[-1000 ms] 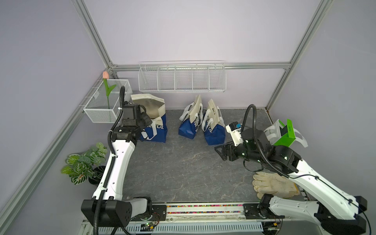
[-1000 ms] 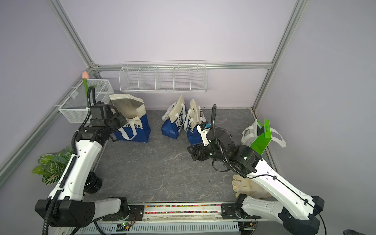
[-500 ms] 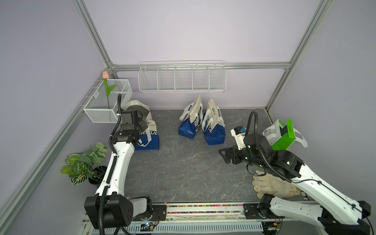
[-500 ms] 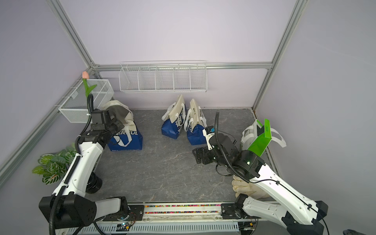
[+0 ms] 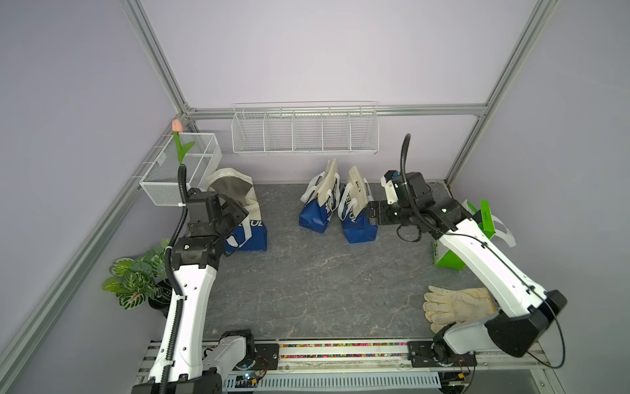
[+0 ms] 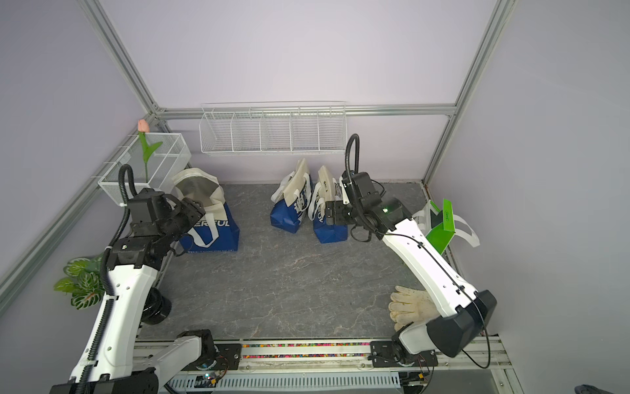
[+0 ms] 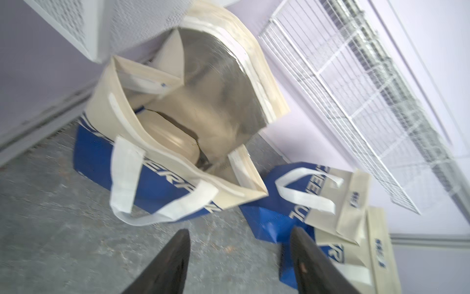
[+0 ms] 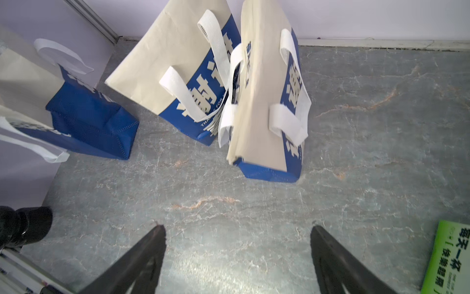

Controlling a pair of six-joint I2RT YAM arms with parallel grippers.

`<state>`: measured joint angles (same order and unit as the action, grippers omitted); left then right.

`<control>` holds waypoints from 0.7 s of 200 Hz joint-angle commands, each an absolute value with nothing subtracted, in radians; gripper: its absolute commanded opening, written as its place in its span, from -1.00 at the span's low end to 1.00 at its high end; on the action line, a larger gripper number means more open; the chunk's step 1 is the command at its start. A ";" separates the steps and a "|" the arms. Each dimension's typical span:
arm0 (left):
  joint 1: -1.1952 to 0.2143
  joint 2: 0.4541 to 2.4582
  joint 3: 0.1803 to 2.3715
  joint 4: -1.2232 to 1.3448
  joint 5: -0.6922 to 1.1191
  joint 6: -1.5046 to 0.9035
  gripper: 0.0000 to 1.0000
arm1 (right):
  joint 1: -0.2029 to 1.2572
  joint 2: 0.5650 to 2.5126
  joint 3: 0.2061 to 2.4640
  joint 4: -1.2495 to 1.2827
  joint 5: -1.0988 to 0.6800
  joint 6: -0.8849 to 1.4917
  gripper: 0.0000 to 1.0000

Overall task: Open the takeout bag
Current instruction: Place the takeout bag at the center of the board, then move the takeout bag to the center of the board.

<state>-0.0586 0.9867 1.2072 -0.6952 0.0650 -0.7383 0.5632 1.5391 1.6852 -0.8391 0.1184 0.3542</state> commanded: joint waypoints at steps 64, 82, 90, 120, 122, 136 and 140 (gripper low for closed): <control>-0.632 0.898 1.000 -0.536 0.200 -0.860 0.15 | 0.537 1.802 1.911 -0.854 0.167 0.266 0.03; -0.632 0.906 0.968 -0.518 0.182 -0.873 0.14 | 0.537 1.800 1.894 -0.851 0.183 0.263 -0.15; -0.632 0.919 0.969 -0.511 0.184 -0.873 0.13 | 0.537 1.800 1.890 -0.851 0.181 0.259 -0.24; -0.632 0.982 0.988 -0.467 0.205 -0.881 0.10 | 0.537 1.782 1.855 -0.859 0.190 0.244 -0.60; -0.632 0.986 0.992 -0.464 0.205 -0.881 0.10 | 0.537 1.778 1.851 -0.859 0.190 0.244 -0.64; -0.632 1.012 1.010 -0.448 0.206 -0.887 0.11 | 0.538 1.749 1.819 -0.862 0.189 0.236 -0.85; -0.633 1.020 1.014 -0.437 0.208 -0.890 0.11 | 0.538 1.737 1.808 -0.862 0.187 0.235 -0.86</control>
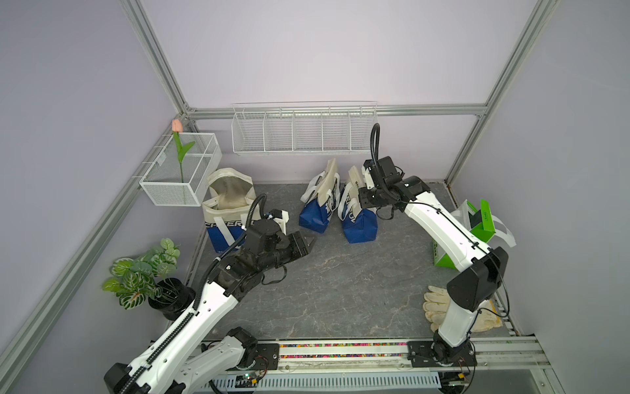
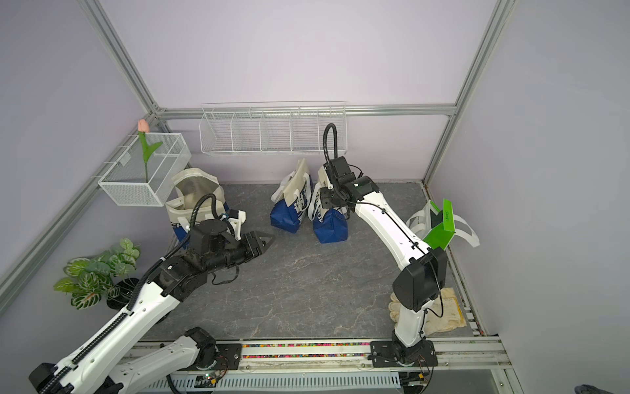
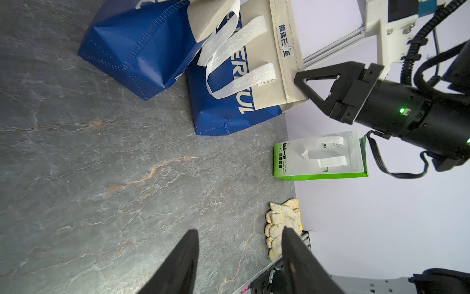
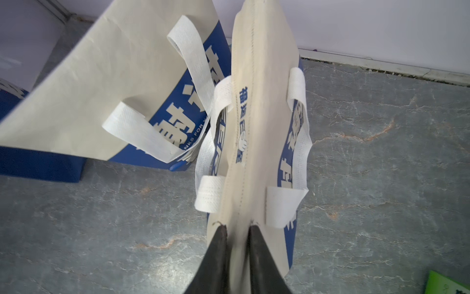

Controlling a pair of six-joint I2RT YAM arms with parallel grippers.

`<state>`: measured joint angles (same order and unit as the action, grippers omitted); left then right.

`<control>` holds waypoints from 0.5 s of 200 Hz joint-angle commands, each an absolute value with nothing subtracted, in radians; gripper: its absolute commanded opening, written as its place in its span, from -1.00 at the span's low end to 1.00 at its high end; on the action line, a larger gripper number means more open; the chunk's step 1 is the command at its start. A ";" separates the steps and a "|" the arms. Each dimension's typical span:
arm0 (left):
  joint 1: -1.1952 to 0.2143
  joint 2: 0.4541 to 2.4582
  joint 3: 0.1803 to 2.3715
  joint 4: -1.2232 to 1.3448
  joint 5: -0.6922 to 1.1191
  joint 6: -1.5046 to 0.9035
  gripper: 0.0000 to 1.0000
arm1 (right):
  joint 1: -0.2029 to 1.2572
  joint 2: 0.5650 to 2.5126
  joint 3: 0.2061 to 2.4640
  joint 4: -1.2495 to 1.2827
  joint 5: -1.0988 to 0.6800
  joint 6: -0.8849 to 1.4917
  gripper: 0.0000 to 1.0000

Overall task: Open the takeout bag
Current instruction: Move the takeout bag to the center of the board.

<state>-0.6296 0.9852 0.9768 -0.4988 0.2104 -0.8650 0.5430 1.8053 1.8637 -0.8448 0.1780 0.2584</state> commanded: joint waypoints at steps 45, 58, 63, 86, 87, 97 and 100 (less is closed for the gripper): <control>-0.632 1.161 1.100 -0.303 0.247 -0.906 0.13 | 0.545 1.547 1.643 -0.889 0.105 0.233 -0.86; -0.632 1.218 1.127 -0.255 0.261 -0.916 0.13 | 0.545 1.501 1.604 -0.914 0.094 0.230 -0.86; -0.631 1.242 1.140 -0.241 0.265 -0.920 0.13 | 0.545 1.490 1.593 -0.924 0.092 0.228 -0.86; -0.630 1.351 1.211 -0.188 0.277 -0.935 0.10 | 0.546 1.471 1.548 -0.950 0.060 0.227 -0.81; -0.629 1.356 1.214 -0.186 0.279 -0.936 0.10 | 0.546 1.471 1.547 -0.950 0.059 0.228 -0.81; -0.626 1.399 1.241 -0.161 0.296 -0.949 0.07 | 0.547 1.463 1.530 -0.950 0.045 0.229 -0.70; -0.625 1.410 1.246 -0.153 0.303 -0.953 0.07 | 0.548 1.462 1.526 -0.966 0.042 0.229 -0.63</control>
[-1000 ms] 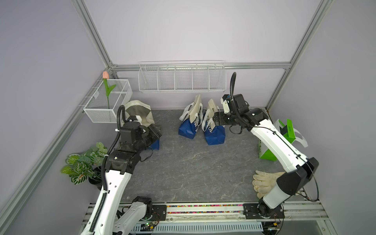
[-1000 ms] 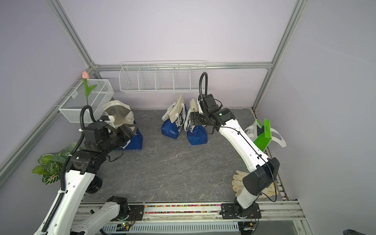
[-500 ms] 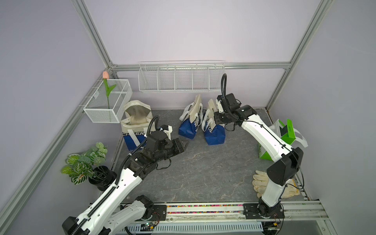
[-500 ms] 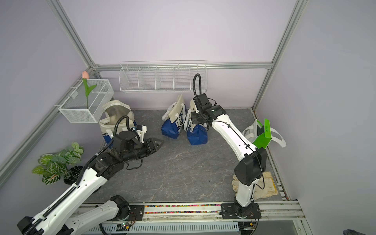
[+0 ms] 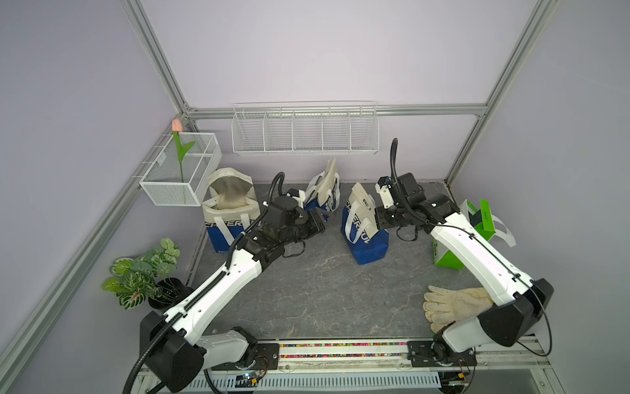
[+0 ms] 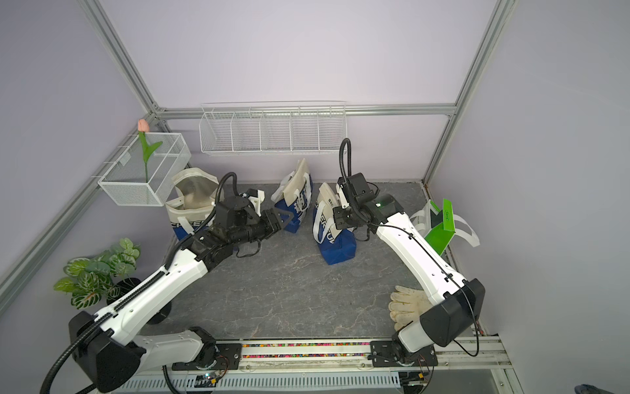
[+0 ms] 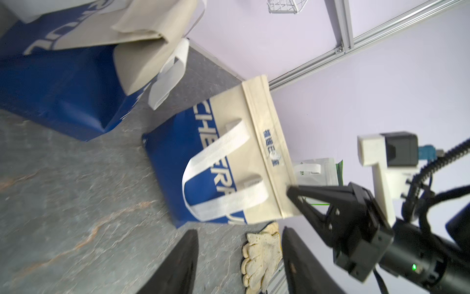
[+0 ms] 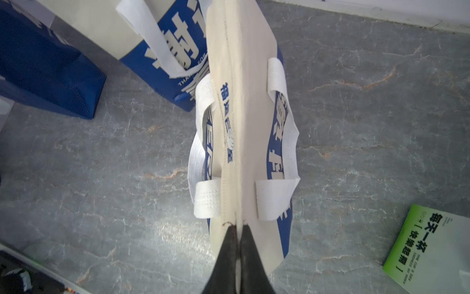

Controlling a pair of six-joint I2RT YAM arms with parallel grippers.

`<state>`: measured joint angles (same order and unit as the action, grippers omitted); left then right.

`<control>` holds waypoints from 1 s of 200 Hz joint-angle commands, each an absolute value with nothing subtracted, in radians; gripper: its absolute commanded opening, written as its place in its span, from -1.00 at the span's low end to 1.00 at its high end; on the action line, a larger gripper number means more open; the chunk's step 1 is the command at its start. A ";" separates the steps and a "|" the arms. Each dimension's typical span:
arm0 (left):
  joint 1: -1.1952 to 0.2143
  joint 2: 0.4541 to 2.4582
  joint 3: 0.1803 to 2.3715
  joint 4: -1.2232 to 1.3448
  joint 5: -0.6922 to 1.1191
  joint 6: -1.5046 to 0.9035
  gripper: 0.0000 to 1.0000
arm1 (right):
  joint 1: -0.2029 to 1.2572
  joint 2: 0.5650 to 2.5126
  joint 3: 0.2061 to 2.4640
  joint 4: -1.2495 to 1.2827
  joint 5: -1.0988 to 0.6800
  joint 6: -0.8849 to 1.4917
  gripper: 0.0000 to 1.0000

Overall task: Open the takeout bag
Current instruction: Move the takeout bag to the center of the board.

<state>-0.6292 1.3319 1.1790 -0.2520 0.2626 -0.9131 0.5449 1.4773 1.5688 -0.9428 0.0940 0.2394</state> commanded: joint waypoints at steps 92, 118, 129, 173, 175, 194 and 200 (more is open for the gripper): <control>-0.617 1.595 1.264 0.069 0.469 -1.107 -0.14 | 0.546 1.572 1.716 -1.064 0.038 0.219 0.26; -0.618 1.595 1.262 0.101 0.471 -1.116 -0.13 | 0.526 1.618 1.794 -1.090 0.029 0.215 0.12; -0.619 1.593 1.262 0.096 0.467 -1.110 -0.12 | 0.519 1.637 1.819 -1.094 0.006 0.214 -0.02; -0.633 1.599 1.282 0.030 0.456 -1.047 0.01 | 0.504 1.708 1.865 -1.091 -0.048 0.216 -0.07; -0.634 1.600 1.285 0.027 0.456 -1.043 0.01 | 0.502 1.709 1.865 -1.091 -0.047 0.216 -0.08; -0.634 1.607 1.292 0.014 0.443 -1.032 0.01 | 0.483 1.703 1.852 -1.075 -0.050 0.231 -0.36; -0.634 1.607 1.291 0.014 0.436 -1.029 0.01 | 0.474 1.696 1.842 -1.066 -0.057 0.234 -0.46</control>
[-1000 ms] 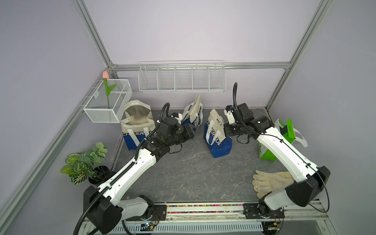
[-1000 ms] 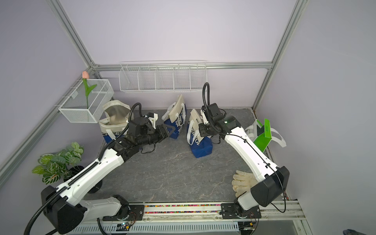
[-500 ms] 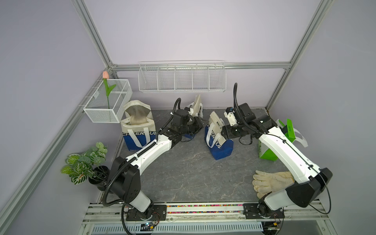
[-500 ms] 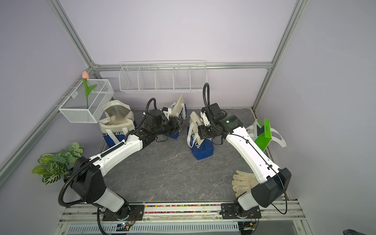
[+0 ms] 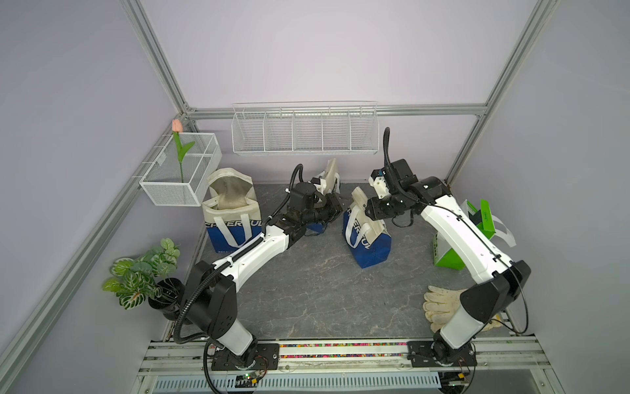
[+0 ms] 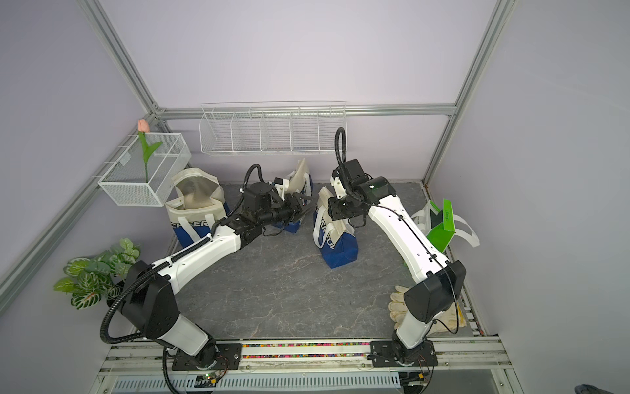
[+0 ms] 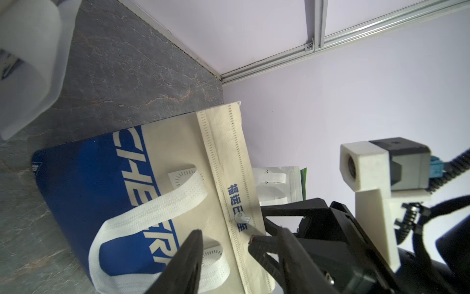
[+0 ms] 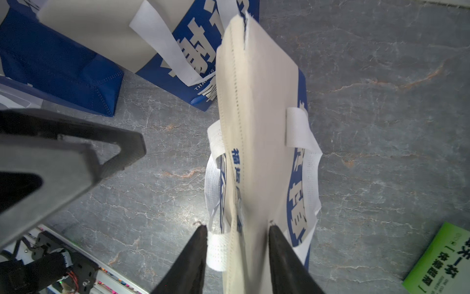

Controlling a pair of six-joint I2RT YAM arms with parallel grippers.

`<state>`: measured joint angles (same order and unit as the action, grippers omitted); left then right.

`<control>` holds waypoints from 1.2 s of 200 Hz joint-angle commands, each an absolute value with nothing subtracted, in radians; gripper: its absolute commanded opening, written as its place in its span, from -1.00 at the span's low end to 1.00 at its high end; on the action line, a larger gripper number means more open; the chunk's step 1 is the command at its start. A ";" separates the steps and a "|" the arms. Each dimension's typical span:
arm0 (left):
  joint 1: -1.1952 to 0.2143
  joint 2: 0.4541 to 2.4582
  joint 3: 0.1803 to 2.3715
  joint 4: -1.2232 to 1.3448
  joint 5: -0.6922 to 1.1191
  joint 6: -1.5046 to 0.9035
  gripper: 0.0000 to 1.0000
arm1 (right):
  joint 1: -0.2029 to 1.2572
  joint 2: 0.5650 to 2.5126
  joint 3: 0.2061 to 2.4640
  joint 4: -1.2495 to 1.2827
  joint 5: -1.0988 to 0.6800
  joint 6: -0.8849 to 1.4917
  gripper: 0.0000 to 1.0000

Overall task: Open the takeout bag
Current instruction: Move the takeout bag to the center of the board, then open the takeout bag at the center of the board.

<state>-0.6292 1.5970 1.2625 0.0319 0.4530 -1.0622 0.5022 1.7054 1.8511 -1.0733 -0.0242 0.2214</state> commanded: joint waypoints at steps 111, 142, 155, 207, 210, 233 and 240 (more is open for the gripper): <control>-0.635 1.735 1.289 0.258 0.494 -1.126 0.00 | 0.304 1.533 1.496 -0.719 -0.565 0.311 -0.86; -0.635 1.786 1.318 0.324 0.505 -1.137 0.00 | 0.294 1.530 1.495 -0.709 -0.638 0.314 -0.86; -0.636 1.805 1.327 0.343 0.506 -1.137 0.00 | 0.293 1.530 1.496 -0.709 -0.648 0.313 -0.86; -0.640 1.850 1.321 0.565 0.532 -1.178 -0.13 | 0.285 1.536 1.497 -0.731 -0.654 0.311 -0.86; -0.640 1.852 1.320 0.573 0.532 -1.179 -0.14 | 0.283 1.536 1.498 -0.733 -0.654 0.311 -0.86; -0.640 1.880 1.348 0.605 0.544 -1.189 -0.17 | 0.280 1.534 1.503 -0.746 -0.655 0.305 -0.86; -0.642 1.893 1.356 0.617 0.550 -1.197 -0.19 | 0.279 1.536 1.507 -0.753 -0.654 0.300 -0.86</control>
